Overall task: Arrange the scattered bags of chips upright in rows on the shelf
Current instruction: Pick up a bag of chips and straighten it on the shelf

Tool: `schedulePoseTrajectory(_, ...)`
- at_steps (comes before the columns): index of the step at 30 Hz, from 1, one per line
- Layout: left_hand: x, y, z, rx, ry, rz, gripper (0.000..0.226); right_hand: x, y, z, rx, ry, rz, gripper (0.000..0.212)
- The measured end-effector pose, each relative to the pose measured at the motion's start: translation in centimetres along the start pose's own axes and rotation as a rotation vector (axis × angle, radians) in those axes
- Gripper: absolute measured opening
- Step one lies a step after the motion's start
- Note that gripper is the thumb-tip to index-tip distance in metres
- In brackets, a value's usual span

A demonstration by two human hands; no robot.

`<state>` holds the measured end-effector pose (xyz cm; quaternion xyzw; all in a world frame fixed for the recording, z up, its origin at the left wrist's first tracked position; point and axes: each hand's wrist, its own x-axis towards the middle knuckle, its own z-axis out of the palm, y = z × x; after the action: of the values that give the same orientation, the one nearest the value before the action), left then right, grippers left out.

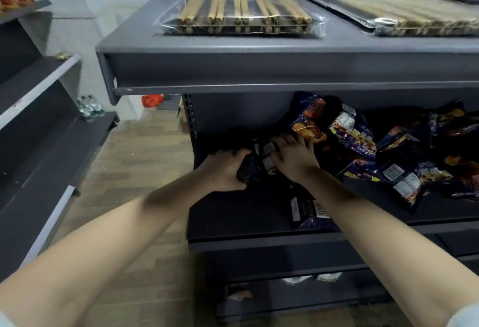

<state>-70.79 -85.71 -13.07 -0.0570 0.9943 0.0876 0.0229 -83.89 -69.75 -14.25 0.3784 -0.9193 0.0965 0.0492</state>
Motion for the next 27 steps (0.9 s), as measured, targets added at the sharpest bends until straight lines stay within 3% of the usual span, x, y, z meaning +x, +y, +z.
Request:
schedulePoseTrajectory(3, -0.4, -0.7, -3.3, -0.325, 0.077, -0.038, 0.072, 0.6, -0.9, -2.0, 0.108, 0.083, -0.019, 0.045)
schedulePoseTrajectory(7, -1.0, -1.8, -7.0, -0.692, 0.017, -0.122, 0.028, 1.5, -1.6, -3.7, 0.211, 0.077, -0.022, 0.044)
schedulePoseTrajectory(9, -1.5, -2.4, -8.1, -0.843, -0.04, -0.161, 0.025, 1.7, -1.8, -4.0, 0.268, 0.058, -0.035, 0.043)
schedulePoseTrajectory(12, -2.0, -3.4, -8.9, -1.068, -0.123, -0.276, 0.037, 1.9, -2.4, -4.3, 0.474, 0.041, -0.045, 0.041)
schedulePoseTrajectory(15, -2.4, -4.4, -9.1, -1.313, -0.182, -0.304, 0.027, 1.9, -3.2, -4.6, 0.708, -0.027, 0.017, 0.043)
schedulePoseTrajectory(18, -2.6, -5.4, -9.1, -1.296, -0.209, -0.37, 0.037, 1.8, -3.7, -5.0, 1.002, -0.209, 0.079, 0.052)
schedulePoseTrajectory(21, -2.6, -6.1, -9.0, -1.156, -0.269, -0.476, 0.046, 1.5, -4.2, -5.2, 1.153, -0.347, 0.01, 0.069)
schedulePoseTrajectory(24, -2.6, -6.1, -8.8, -1.037, -0.387, -0.513, 0.039, 1.2, -4.9, -5.2, 1.173, -0.443, -0.104, 0.091)
schedulePoseTrajectory(27, -2.5, -5.9, -8.4, -0.978, -0.502, -0.535, 0.039, 0.8, -6.0, -4.9, 1.126, -0.477, -0.191, 0.093)
